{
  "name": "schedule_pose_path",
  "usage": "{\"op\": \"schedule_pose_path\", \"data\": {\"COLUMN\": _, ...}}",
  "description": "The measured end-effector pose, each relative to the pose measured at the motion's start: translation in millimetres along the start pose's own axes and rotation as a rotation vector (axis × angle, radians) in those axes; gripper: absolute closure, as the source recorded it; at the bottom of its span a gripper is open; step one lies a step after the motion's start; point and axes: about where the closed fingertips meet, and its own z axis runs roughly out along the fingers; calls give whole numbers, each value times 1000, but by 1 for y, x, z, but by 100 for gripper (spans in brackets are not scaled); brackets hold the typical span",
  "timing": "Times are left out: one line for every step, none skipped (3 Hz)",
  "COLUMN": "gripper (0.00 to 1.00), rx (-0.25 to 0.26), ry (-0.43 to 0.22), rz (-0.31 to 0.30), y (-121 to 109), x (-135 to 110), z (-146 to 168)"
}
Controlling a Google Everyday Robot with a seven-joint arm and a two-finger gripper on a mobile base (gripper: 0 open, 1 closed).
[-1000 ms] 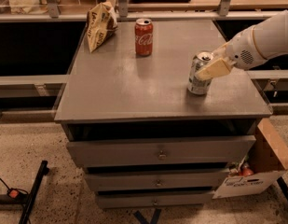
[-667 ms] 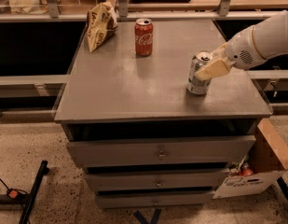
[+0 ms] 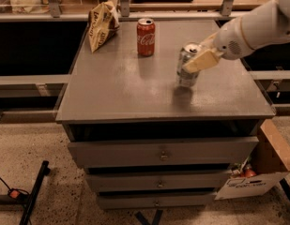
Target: Move 7up can near coke can
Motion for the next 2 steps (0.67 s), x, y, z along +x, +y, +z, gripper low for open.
{"op": "schedule_pose_path", "data": {"gripper": 100, "rx": 10, "ry": 21, "rz": -81, "y": -6, "x": -35, "z": 23}}
{"op": "schedule_pose_path", "data": {"gripper": 100, "rx": 44, "ry": 46, "rz": -111, "y": -25, "x": -56, "z": 46}}
